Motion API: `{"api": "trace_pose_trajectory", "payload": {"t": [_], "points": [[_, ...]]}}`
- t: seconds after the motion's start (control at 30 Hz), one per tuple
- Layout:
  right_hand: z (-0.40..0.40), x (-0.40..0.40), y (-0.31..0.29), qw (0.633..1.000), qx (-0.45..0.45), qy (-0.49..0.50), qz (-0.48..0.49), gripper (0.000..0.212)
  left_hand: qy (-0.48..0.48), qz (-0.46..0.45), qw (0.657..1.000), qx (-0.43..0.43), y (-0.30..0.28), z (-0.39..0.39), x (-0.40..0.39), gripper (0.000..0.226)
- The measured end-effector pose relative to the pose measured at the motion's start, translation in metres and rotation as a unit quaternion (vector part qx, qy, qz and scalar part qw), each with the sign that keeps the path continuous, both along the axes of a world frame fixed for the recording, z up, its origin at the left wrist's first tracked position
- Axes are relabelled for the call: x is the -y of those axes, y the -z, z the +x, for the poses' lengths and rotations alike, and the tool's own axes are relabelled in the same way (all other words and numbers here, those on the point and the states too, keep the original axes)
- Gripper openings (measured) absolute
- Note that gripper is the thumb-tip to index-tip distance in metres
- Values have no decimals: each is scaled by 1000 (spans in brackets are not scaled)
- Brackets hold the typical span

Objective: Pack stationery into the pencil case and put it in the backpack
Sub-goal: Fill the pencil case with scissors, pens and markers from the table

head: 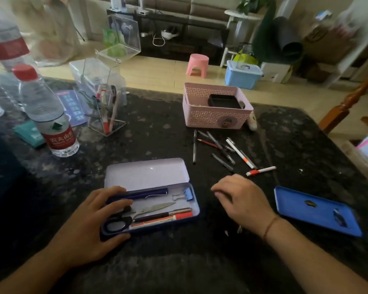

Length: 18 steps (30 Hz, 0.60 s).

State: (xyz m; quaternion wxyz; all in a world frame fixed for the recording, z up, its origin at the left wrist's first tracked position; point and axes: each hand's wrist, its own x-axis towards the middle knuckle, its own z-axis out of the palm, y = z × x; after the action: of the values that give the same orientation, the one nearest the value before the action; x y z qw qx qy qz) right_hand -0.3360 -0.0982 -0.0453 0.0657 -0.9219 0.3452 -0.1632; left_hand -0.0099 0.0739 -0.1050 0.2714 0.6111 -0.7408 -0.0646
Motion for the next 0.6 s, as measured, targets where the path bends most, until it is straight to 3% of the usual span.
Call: {"api": "trace_pose_trajectory", "payload": {"t": [0.17, 0.27, 0.37, 0.47, 0.53, 0.6], "points": [[-71, 74, 14, 972, -95, 216, 7, 25, -2, -5, 1000, -2, 4, 2, -1, 64], [-77, 105, 22, 963, -168, 206, 42, 34, -15, -10, 999, 27, 4, 3, -3, 63], [-70, 113, 28, 964, -212, 161, 18, 26, -19, -13, 999, 49, 1, 2, -6, 61], [-62, 107, 24, 976, -150, 143, -71, 17, -23, 1, 999, 35, -1, 3, -6, 63], [-50, 95, 12, 988, -22, 110, -109, 15, -28, 8, 999, 28, -1, 3, -6, 65], [-27, 73, -10, 986, 134, 57, -86, 16, -31, 15, 999, 27, -2, 2, -5, 65]]}}
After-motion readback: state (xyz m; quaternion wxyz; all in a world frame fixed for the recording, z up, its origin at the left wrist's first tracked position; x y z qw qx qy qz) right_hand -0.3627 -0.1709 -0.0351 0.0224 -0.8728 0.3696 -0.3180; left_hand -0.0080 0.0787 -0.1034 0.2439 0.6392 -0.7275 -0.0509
